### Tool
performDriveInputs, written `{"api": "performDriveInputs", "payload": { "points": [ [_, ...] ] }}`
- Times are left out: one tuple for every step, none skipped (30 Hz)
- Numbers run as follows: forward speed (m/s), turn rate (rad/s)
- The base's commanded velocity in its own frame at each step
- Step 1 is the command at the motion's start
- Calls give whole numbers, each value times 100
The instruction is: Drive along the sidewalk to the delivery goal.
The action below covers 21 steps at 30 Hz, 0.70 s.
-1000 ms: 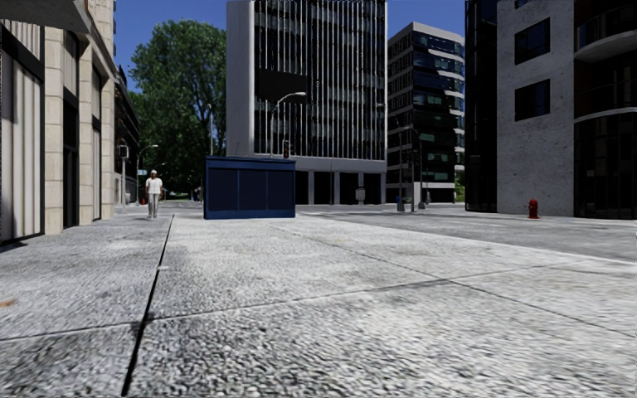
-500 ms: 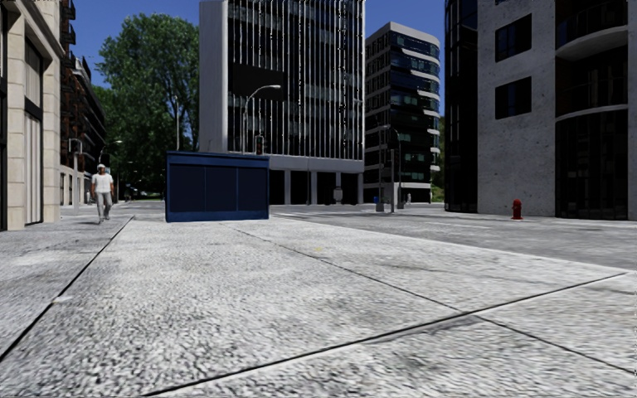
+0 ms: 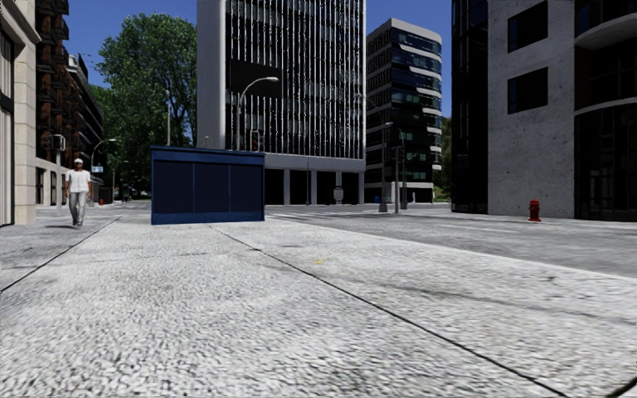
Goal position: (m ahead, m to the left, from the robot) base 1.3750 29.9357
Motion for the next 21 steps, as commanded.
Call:
{"api": "performDriveInputs", "payload": {
  "points": [
    [200,38],
    [200,38],
    [200,39],
    [200,39],
    [200,41],
    [200,46],
    [200,48],
    [200,48],
    [200,49],
    [200,49],
    [200,49],
    [200,49],
    [200,49],
    [200,49],
    [200,50],
    [200,50],
    [200,50],
    [200,50],
    [200,50],
    [200,50],
    [200,50]
  ]
}}
